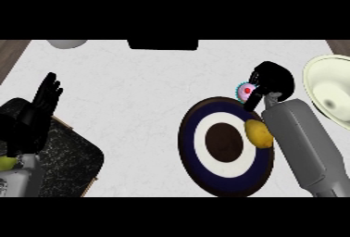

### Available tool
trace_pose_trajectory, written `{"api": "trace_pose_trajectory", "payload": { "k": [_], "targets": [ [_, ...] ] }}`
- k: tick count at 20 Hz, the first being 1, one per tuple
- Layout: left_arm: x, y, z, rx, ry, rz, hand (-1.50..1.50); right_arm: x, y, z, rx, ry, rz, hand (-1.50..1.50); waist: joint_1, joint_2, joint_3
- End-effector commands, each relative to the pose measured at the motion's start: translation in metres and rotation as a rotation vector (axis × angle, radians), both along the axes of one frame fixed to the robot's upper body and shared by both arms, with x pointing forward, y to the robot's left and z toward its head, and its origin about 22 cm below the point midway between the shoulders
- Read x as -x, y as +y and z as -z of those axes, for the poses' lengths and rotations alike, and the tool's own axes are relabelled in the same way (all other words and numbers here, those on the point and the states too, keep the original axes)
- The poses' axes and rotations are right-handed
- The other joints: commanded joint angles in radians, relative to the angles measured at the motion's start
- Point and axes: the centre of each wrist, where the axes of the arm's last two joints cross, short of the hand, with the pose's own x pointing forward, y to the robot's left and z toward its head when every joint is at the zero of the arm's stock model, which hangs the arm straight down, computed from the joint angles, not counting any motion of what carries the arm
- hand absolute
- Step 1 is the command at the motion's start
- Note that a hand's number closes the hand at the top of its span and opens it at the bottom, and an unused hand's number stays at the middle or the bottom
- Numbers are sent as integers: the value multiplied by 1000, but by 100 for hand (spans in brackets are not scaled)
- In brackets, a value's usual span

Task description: Pick the cupcake from the plate and place it in the bowl

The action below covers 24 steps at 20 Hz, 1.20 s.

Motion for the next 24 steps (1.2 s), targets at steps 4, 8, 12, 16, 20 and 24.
{"api": "trace_pose_trajectory", "payload": {
  "k": [4,8,12,16,20,24],
  "targets": [
    [8,3,8,0,16,-17,0,-4,12,-79,159,-356,119,150,-24,-13,-1],
    [8,10,-5,-2,9,-27,0,3,2,-119,139,-546,202,150,-26,-12,1],
    [-10,18,-5,-12,8,-28,0,7,-7,-152,123,-570,259,150,-32,-7,0],
    [12,-7,15,8,10,-14,0,10,-38,-144,89,-595,308,150,-22,-6,1],
    [5,-8,-3,7,10,-29,0,11,-93,-162,14,-618,316,150,-21,-5,1],
    [-2,0,4,6,-1,-22,0,-5,-126,-125,-3,-595,338,150,-13,0,1]
  ]
}}
